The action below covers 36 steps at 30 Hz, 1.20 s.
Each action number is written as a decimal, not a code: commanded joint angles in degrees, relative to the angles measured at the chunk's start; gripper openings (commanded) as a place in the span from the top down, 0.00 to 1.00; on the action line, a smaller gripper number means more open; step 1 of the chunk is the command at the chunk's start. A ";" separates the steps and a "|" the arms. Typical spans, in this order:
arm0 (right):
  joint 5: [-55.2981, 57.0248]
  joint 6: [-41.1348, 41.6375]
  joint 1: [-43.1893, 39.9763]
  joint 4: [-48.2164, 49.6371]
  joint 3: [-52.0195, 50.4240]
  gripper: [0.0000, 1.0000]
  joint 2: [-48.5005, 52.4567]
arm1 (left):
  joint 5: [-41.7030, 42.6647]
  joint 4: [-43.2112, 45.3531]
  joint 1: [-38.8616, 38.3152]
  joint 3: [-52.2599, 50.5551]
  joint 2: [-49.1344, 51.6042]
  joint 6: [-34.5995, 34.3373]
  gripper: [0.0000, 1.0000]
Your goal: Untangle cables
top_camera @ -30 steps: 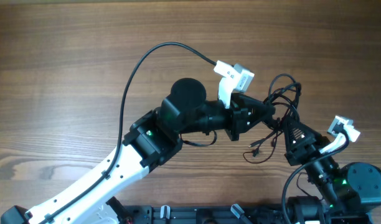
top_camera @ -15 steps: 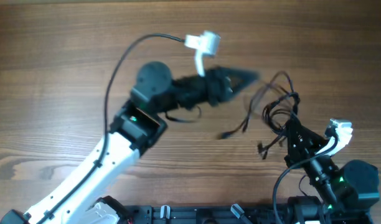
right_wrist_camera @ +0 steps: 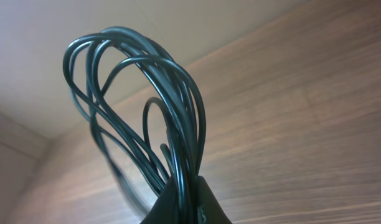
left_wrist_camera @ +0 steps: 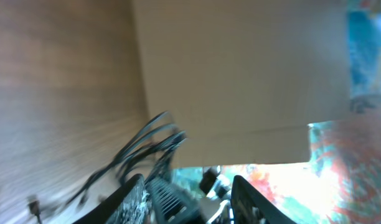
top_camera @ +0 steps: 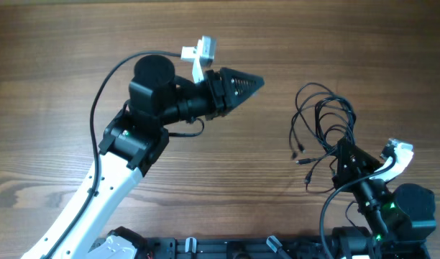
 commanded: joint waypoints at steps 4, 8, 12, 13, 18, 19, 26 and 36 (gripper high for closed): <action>-3.65 10.58 -0.17 4.09 0.00 0.96 -0.20 | 1.49 -4.94 -7.85 0.46 -0.46 3.32 0.33; -6.14 14.10 -0.17 5.14 0.00 0.96 -0.20 | -4.20 -5.05 -14.47 0.46 -0.33 8.48 0.26; -12.59 21.00 -0.17 8.13 0.00 0.96 -0.20 | -9.44 -5.05 -17.68 0.46 -0.28 9.25 0.32; -14.12 22.25 -0.17 8.72 0.00 0.96 -0.20 | -10.16 -5.05 -17.86 0.46 -0.24 9.25 0.32; -18.95 28.02 -0.17 10.64 0.00 0.96 -0.20 | -10.95 -5.05 -17.84 0.46 1.14 9.25 0.35; -20.13 29.33 -0.17 11.15 0.00 0.96 -0.20 | -10.95 -5.01 -17.84 0.46 1.68 9.25 0.35; -21.27 30.36 -0.17 11.30 0.00 0.96 -0.20 | -16.72 -4.33 -17.73 0.46 2.89 9.25 0.48; -21.22 28.74 -0.17 11.23 0.00 0.96 -0.20 | -16.70 -2.64 -17.73 0.46 2.89 9.25 0.92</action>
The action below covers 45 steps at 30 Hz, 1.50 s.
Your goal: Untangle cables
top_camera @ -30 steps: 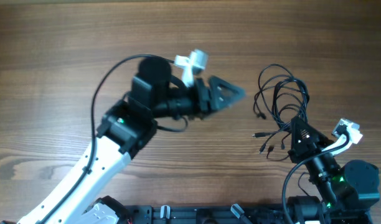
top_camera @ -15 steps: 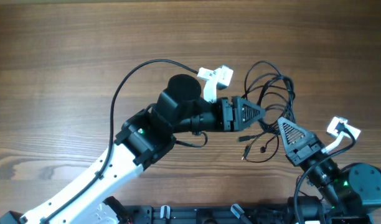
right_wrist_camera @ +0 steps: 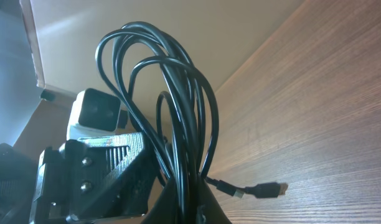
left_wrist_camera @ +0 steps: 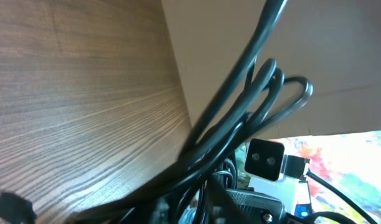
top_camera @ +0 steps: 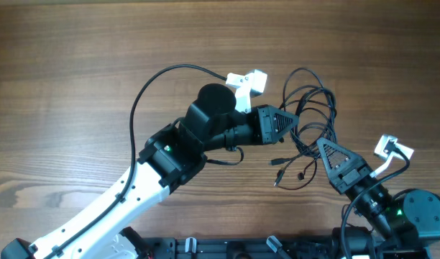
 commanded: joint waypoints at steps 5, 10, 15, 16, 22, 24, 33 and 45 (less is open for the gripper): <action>0.70 -2.36 -0.17 -0.31 0.13 0.96 -0.20 | -0.87 0.35 -0.09 0.48 0.22 0.50 0.96; 3.85 -3.85 -0.17 -2.56 0.13 0.96 -0.20 | 0.66 0.35 -0.09 0.48 0.20 0.48 0.96; 9.33 -7.06 -0.17 -5.84 0.13 0.96 -0.20 | 4.85 4.94 -0.09 0.48 0.20 0.22 0.96; 9.81 -7.06 -0.17 -6.16 0.13 0.96 -0.20 | 6.25 6.34 -0.09 0.48 0.20 0.22 0.96; 12.13 -12.98 -0.17 -6.49 0.13 0.96 -0.20 | 9.27 8.76 -0.09 0.48 0.20 0.02 0.96; 12.90 -14.34 -0.17 -6.69 0.13 0.96 -0.20 | 9.27 8.79 -0.04 0.48 -0.09 0.02 0.96; 16.28 -18.78 -0.17 -8.63 0.13 0.96 -0.20 | 17.75 9.22 7.63 0.48 -2.51 -4.31 0.96; 16.31 -29.35 -0.17 -9.77 0.13 0.96 -0.20 | 24.04 9.70 18.91 0.48 -3.13 -7.34 0.96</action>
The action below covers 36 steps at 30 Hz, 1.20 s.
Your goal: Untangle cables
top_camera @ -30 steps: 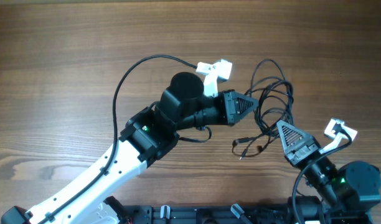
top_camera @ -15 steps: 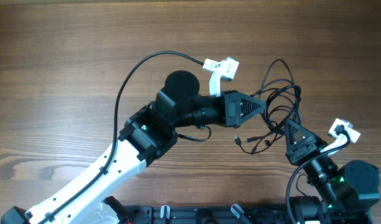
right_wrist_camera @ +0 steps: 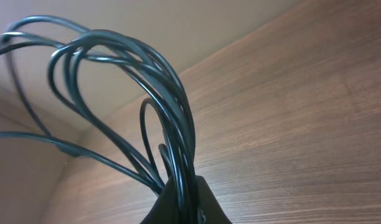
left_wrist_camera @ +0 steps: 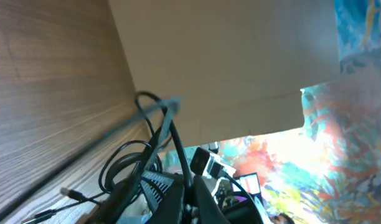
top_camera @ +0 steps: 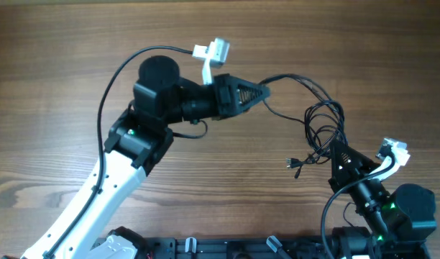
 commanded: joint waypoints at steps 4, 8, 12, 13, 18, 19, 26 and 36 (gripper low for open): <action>1.79 -2.34 -0.17 0.02 0.13 0.96 -0.20 | 2.80 1.44 4.57 0.50 -1.38 -1.49 0.96; 1.77 -3.63 -0.17 -0.09 0.13 0.96 -0.20 | 0.46 2.43 9.70 0.50 -1.38 -1.11 0.95; 0.70 -3.63 -0.17 -0.07 0.13 0.96 -0.20 | -4.33 2.14 14.45 0.50 -1.38 5.53 0.72; 0.72 -3.67 -0.17 -0.07 0.13 0.96 -0.20 | -4.59 1.60 14.91 0.50 -1.38 6.49 0.58; 0.74 -2.91 -0.17 -0.04 0.13 0.96 -0.20 | -1.14 -5.70 14.38 0.50 -1.38 6.40 0.21; 1.03 -1.22 -0.17 -0.02 0.13 0.96 -0.20 | -0.63 -8.61 13.51 0.50 -1.38 6.40 0.18; 3.21 16.85 -0.17 5.79 0.13 0.96 -0.20 | -2.19 -16.79 2.69 0.50 -1.38 6.21 0.15; 0.83 28.44 -0.17 9.94 0.13 0.96 -0.20 | -21.86 -15.32 -14.10 0.50 -1.36 5.95 0.13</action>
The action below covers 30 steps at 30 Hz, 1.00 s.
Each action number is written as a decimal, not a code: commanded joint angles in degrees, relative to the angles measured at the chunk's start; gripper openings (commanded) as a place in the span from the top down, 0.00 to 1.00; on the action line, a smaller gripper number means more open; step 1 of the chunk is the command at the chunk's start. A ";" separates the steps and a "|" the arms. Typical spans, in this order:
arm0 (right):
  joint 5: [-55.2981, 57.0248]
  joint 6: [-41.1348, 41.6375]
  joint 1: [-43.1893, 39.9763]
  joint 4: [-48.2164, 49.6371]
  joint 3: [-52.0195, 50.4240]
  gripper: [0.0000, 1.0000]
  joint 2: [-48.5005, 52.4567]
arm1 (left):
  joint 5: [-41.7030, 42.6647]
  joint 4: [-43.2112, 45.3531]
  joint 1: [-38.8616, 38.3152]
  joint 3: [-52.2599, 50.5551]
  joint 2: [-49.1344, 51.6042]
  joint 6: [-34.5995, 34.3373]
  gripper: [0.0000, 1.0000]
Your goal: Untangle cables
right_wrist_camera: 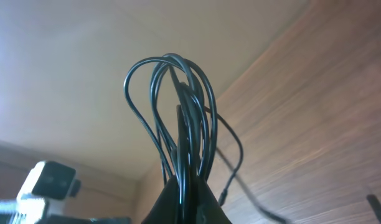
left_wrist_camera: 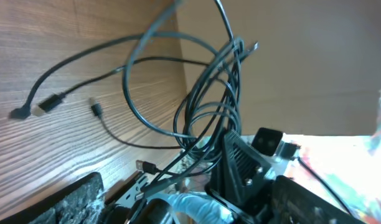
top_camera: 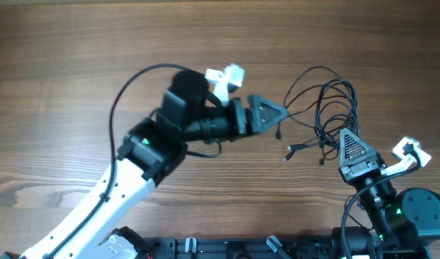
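Note:
A tangle of thin black cables (top_camera: 324, 97) hangs in loops from my right gripper (top_camera: 347, 138), which is shut on the gathered strands. The right wrist view shows those loops (right_wrist_camera: 178, 106) rising from between the closed fingers of that gripper (right_wrist_camera: 185, 186). My left gripper (top_camera: 279, 114) points at the tangle from the left, a short way off, and is open with nothing in it. In the left wrist view one of its fingers (left_wrist_camera: 78, 196) shows at the lower left. Beyond it are the cable loops (left_wrist_camera: 209, 99), with loose plugs (left_wrist_camera: 28, 111) resting on the wood.
The wooden table (top_camera: 76, 50) stretches to the left and to the back. A black rail (top_camera: 227, 248) runs along the front edge between the arm bases. The left arm's own cable (top_camera: 130, 86) arcs over the table. A cardboard wall (right_wrist_camera: 84, 56) stands behind.
My left gripper was shut on one strand, drawn out to the upper left of the tangle. It is now open, lower and further right, and that strand has fallen back among the loops.
At first my left gripper was open, well to the left, while the right one held the tangle. Then the left was in among the loops. Then it was shut on one strand stretched out to the left. Now it is open beside the tangle, which the right still holds.

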 commanded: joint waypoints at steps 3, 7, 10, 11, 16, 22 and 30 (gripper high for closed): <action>-4.48 6.84 -0.17 2.95 0.15 0.96 -0.22 | -11.54 1.99 -6.38 0.35 -0.87 0.52 0.12; -11.74 11.80 -0.17 5.03 0.15 0.96 -0.22 | -13.53 2.99 -8.57 0.35 -0.57 0.52 0.13; -15.10 13.44 -0.17 5.29 0.15 0.96 -0.22 | -13.66 4.22 -8.66 0.35 -0.35 0.50 0.13; -15.82 14.16 -0.17 5.33 0.15 0.96 -0.22 | -13.66 4.61 -8.66 0.35 -0.24 0.50 0.14; -16.94 14.27 -0.17 6.14 0.15 0.96 -0.22 | -13.68 5.20 -8.66 0.35 -0.13 0.50 0.70; -17.20 13.60 -0.17 5.99 0.15 0.96 -0.22 | -13.68 5.57 -8.66 0.35 -0.13 0.50 0.96; -5.05 3.10 -0.17 -1.86 0.15 0.95 -0.22 | -12.94 10.97 -8.59 0.35 -0.76 -1.14 0.96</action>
